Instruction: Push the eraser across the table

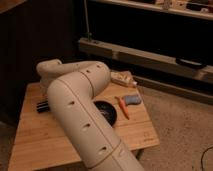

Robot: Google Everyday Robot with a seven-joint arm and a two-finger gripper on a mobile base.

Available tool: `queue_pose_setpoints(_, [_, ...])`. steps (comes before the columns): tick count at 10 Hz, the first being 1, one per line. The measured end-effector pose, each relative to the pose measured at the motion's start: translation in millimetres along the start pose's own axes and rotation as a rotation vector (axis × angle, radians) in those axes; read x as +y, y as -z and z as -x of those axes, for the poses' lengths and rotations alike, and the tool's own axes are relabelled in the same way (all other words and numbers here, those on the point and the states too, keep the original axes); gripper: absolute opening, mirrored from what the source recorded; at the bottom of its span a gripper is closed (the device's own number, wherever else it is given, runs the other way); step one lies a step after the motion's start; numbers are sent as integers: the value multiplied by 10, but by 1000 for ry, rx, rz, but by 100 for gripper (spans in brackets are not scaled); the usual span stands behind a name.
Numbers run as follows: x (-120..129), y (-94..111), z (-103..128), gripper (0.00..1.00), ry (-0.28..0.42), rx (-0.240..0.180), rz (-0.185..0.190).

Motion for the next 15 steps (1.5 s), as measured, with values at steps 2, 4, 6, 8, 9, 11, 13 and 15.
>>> queue_pose_setpoints(2, [8,-25,-43,0,-7,7,21])
queue_pose_setpoints(4, [40,-31,-100,0,-17,16,37])
queue_pose_setpoints(6, [94,-64,-130,0,-27,11,47])
queue_pose_setpoints(8, [146,-114,-119,0,-32,-7,51])
queue_pose_setpoints(9, [174,-119,-96,0,-29,-17,53])
queue_pose_setpoints(11, [252,-89,26,0,-36,-37,53])
queue_pose_setpoints(13, [396,-12,189,0,-49,-56,52])
queue_pose_setpoints(15, [343,-20,351,0,-26,-90,62])
